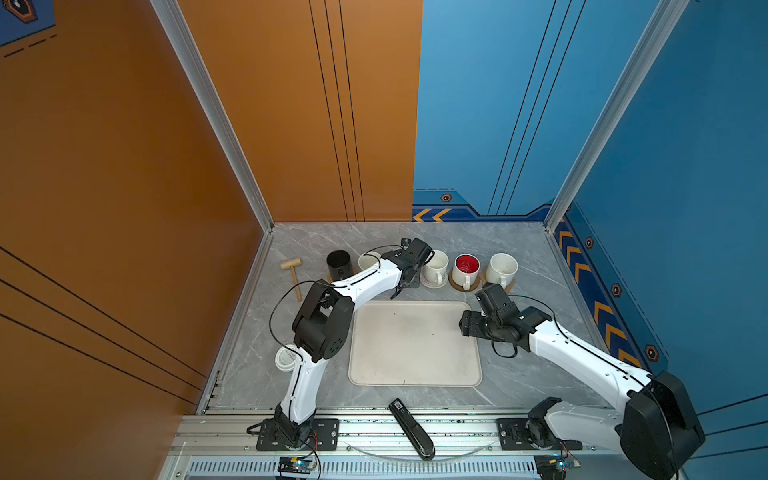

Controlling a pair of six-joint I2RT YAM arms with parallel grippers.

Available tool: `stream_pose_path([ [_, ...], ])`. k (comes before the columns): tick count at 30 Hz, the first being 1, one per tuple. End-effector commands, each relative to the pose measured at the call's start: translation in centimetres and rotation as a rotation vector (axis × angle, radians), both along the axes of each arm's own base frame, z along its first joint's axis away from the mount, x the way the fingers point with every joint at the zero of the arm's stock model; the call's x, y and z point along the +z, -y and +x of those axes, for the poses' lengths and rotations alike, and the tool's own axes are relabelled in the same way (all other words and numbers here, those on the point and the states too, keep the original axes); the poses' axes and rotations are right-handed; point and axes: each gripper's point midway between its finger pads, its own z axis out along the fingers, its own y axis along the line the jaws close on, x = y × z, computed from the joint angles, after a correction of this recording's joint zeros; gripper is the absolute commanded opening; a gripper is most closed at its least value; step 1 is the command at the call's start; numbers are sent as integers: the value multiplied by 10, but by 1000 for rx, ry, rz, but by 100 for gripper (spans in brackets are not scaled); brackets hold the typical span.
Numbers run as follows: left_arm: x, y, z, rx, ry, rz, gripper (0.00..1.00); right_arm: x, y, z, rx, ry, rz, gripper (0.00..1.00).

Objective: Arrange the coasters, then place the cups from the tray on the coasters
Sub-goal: 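Lower the lilac mug onto the wooden coaster between the light blue and white mugs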

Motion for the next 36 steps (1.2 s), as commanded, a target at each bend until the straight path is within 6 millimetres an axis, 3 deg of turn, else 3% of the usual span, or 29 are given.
stream_pose_path([
  [1,18,6,19,24,73,-59,0,-3,-4,0,-5,-11,15,84],
  [31,-5,5,16,26,13,-73,0,-9,-9,0,8,-30,10,83],
  [36,-5,3,15,28,10,-74,17,-9,-10,0,9,-31,12,83],
])
